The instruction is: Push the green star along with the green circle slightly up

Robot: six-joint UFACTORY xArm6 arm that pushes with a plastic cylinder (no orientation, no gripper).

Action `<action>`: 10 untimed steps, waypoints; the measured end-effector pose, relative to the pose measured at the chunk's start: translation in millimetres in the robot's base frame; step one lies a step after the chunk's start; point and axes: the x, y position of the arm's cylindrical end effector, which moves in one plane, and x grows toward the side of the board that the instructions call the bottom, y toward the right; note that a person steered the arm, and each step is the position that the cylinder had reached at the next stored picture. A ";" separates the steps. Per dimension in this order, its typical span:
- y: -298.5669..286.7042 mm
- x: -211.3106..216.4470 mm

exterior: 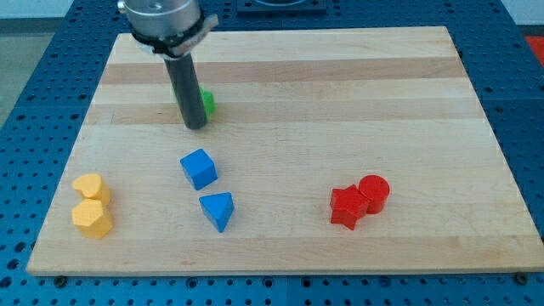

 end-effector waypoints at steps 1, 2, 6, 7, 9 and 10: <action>-17.5 -32.4; -33.1 -48.7; 70.3 0.4; 53.8 -22.0; 8.9 -25.6; -11.4 -45.7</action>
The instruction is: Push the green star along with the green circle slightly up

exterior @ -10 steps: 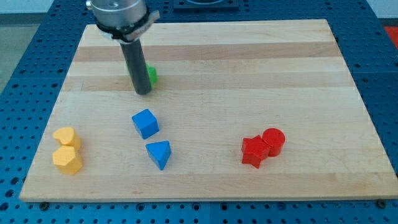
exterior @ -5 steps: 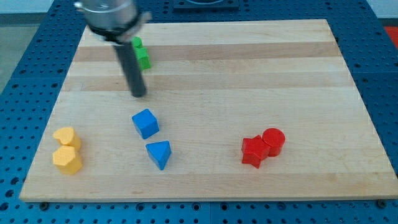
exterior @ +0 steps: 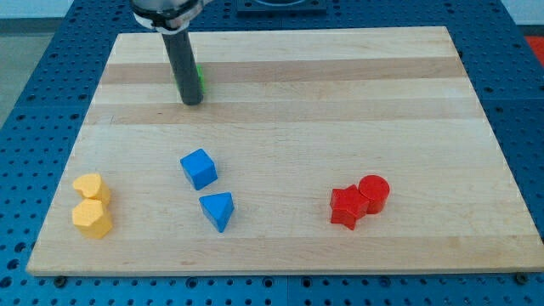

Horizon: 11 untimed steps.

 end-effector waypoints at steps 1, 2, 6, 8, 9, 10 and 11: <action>-20.6 -15.0; -41.6 -22.6; 49.0 -28.3; 2.5 -34.6; -16.6 -34.6; -31.8 -37.8; -48.8 -42.5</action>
